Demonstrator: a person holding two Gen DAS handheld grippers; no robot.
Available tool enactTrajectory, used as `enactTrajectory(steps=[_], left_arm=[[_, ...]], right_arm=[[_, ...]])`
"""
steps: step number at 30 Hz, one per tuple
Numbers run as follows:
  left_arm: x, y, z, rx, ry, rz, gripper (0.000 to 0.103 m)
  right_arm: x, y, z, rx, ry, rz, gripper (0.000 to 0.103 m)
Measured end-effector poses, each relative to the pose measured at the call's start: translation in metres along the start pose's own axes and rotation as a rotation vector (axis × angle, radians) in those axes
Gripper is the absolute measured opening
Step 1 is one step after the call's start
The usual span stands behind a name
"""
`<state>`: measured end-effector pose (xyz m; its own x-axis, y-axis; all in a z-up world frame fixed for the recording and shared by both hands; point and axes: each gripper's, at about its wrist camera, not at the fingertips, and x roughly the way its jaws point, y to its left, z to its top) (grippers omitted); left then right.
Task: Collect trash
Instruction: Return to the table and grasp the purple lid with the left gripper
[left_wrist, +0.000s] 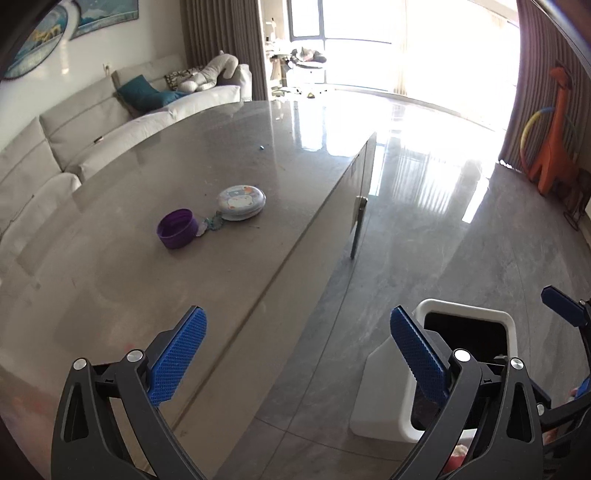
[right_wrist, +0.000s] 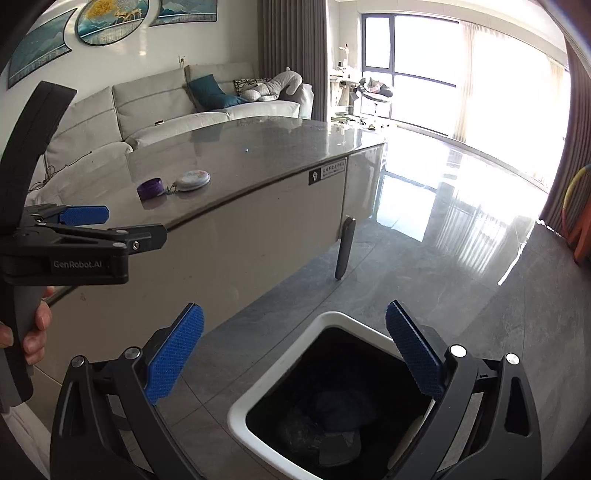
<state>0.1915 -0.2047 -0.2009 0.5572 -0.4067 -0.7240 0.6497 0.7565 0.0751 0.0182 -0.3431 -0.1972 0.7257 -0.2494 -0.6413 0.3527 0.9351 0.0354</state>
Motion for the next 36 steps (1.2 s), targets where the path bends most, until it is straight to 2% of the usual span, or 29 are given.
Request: enactTrajectory(steps=[5, 10, 14, 16, 23, 26, 36], left_arm=[[-0.011, 0.036, 0.011, -0.059, -0.034, 0.062, 0.098], [-0.017, 0.071, 0.023, -0.092, -0.06, 0.106, 0.098], [-0.005, 0.09, 0.032, -0.11, -0.067, 0.147, 0.098], [0.007, 0.102, 0.039, -0.129, -0.065, 0.14, 0.098], [0.058, 0.121, 0.061, -0.097, -0.046, 0.167, 0.098], [0.075, 0.129, 0.061, -0.15, -0.021, 0.136, 0.098], [0.124, 0.137, 0.061, -0.222, 0.134, 0.071, 0.098]], right_arm=[[0.008, 0.02, 0.05, -0.031, -0.077, 0.099, 0.098], [0.026, 0.053, 0.093, -0.12, -0.141, 0.137, 0.098], [0.048, 0.072, 0.117, -0.161, -0.163, 0.18, 0.098], [0.06, 0.077, 0.123, -0.16, -0.171, 0.189, 0.098], [0.098, 0.087, 0.131, -0.183, -0.149, 0.178, 0.098], [0.113, 0.088, 0.128, -0.189, -0.131, 0.164, 0.098], [0.144, 0.083, 0.117, -0.161, -0.078, 0.164, 0.098]])
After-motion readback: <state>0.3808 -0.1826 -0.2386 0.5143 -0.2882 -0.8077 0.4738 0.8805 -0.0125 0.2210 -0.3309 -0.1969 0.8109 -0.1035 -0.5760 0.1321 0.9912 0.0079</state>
